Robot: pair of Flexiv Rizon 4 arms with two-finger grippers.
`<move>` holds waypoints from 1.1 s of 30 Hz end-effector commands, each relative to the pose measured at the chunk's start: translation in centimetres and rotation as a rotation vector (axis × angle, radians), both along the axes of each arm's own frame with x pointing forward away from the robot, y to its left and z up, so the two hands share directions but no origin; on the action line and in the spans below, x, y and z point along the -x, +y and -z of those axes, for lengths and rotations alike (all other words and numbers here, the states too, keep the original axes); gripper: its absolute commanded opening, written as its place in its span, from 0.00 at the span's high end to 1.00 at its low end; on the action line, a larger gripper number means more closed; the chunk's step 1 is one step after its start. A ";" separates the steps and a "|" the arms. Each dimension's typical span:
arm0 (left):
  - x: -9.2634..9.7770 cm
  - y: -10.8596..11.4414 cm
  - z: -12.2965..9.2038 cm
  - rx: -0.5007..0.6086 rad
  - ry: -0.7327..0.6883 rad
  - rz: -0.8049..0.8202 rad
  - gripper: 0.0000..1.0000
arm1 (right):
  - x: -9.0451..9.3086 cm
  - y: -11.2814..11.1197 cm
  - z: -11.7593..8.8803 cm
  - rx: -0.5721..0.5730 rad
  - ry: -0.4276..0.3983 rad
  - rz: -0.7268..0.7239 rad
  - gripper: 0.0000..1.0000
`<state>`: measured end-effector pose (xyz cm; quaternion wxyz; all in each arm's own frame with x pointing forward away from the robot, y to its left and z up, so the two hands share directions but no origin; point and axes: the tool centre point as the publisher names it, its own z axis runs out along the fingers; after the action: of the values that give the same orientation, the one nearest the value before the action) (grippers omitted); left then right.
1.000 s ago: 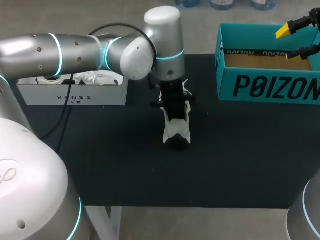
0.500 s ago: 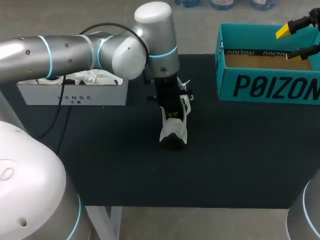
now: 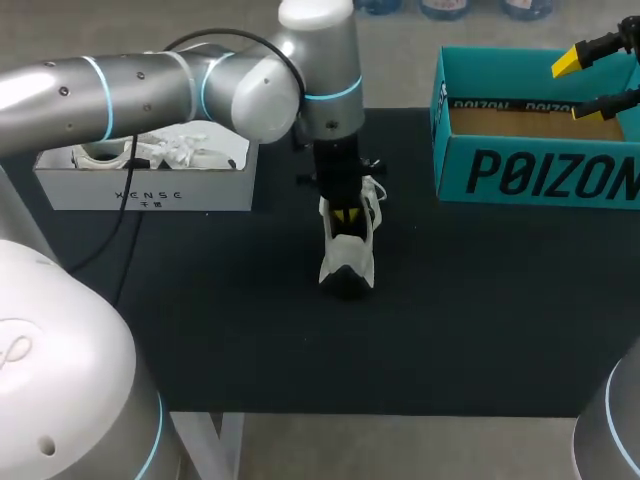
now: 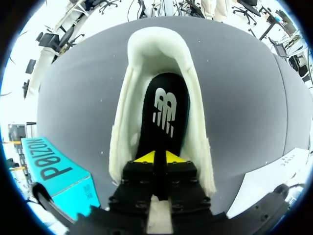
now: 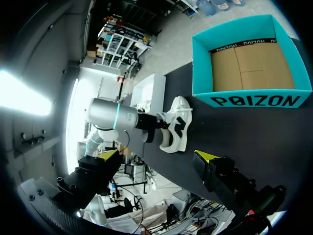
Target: Take the shoe out of the shoebox, open the shoe tongue, remove and reinsert the insole, then place the shoe into the shoebox
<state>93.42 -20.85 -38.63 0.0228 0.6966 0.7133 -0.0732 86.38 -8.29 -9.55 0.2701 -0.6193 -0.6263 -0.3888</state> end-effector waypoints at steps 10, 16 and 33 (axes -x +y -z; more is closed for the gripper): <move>0.8 0.4 -1.7 -0.017 -0.034 -0.026 0.00 | 0.1 0.0 0.0 0.002 0.000 0.002 0.00; 0.8 0.2 -1.9 -0.027 -0.042 -0.034 0.00 | 0.1 0.0 0.0 0.002 0.000 0.002 0.00; 0.0 -0.3 -2.7 -0.008 -0.086 -0.057 0.00 | 0.1 0.0 0.0 0.002 0.000 0.002 0.00</move>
<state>93.52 -21.39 -35.86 0.0503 0.6790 0.7313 -0.0408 86.38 -8.29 -9.55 0.2701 -0.6193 -0.6263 -0.3888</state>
